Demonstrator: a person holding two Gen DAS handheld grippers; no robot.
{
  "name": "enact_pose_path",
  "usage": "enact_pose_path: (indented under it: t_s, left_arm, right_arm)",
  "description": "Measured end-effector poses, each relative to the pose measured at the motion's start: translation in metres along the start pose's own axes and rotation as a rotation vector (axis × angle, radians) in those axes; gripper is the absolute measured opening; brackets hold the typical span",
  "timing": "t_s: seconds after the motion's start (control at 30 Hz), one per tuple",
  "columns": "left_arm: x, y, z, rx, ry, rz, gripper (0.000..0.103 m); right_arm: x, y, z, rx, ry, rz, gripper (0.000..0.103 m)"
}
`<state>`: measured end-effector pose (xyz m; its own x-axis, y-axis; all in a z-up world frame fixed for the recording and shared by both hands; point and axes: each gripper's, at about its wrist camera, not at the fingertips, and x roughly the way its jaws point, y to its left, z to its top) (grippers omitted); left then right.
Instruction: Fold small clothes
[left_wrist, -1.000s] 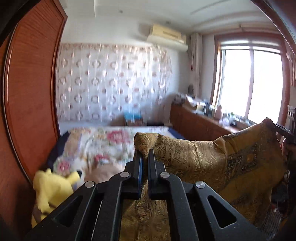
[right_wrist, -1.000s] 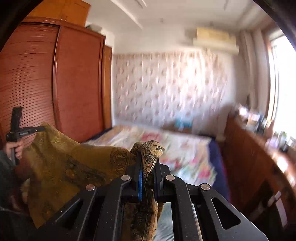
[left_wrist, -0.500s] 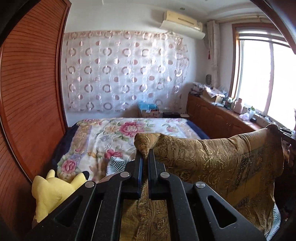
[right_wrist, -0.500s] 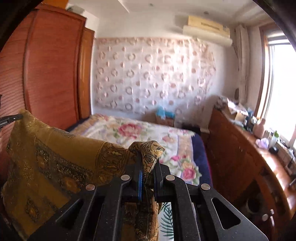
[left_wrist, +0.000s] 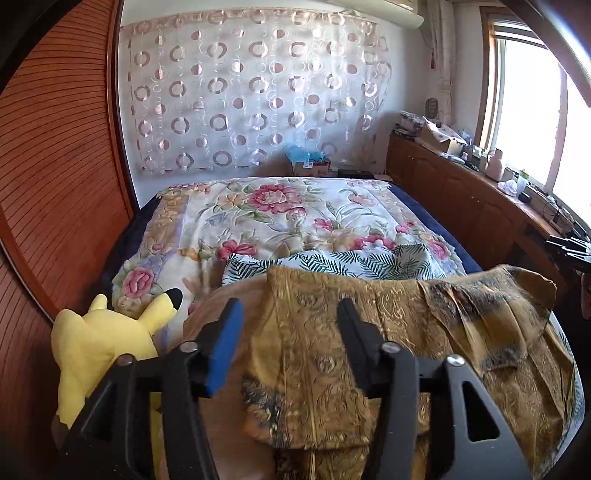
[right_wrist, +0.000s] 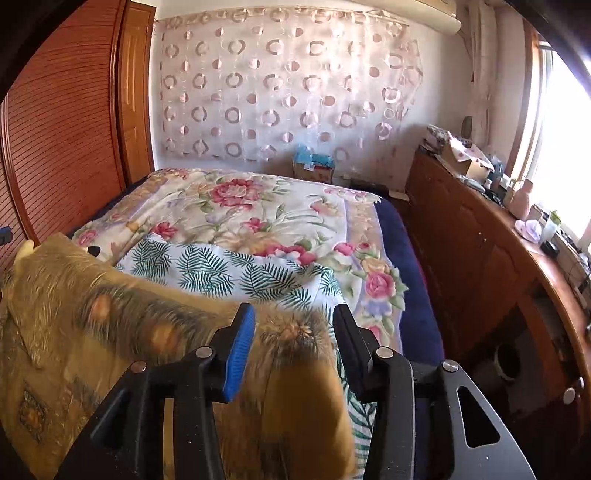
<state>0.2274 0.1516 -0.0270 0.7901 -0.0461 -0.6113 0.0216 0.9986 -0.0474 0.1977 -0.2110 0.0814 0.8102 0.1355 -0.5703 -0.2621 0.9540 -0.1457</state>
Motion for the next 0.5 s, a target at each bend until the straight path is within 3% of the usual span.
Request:
enact_pose_path:
  t_s: [0.07, 0.23, 0.5]
  left_arm:
    - [-0.008, 0.000, -0.009, 0.003, 0.001, 0.003, 0.067]
    - [-0.019, 0.001, -0.027, -0.001, 0.001, -0.006, 0.069]
    - [-0.019, 0.005, -0.049, 0.001, 0.032, 0.006, 0.070]
  right_arm:
    - [-0.008, -0.001, -0.011, -0.004, 0.006, 0.013, 0.046]
    - [0.026, -0.026, -0.044, 0.007, 0.035, 0.029, 0.047]
    - [0.042, -0.042, -0.052, 0.029, 0.111, 0.011, 0.049]
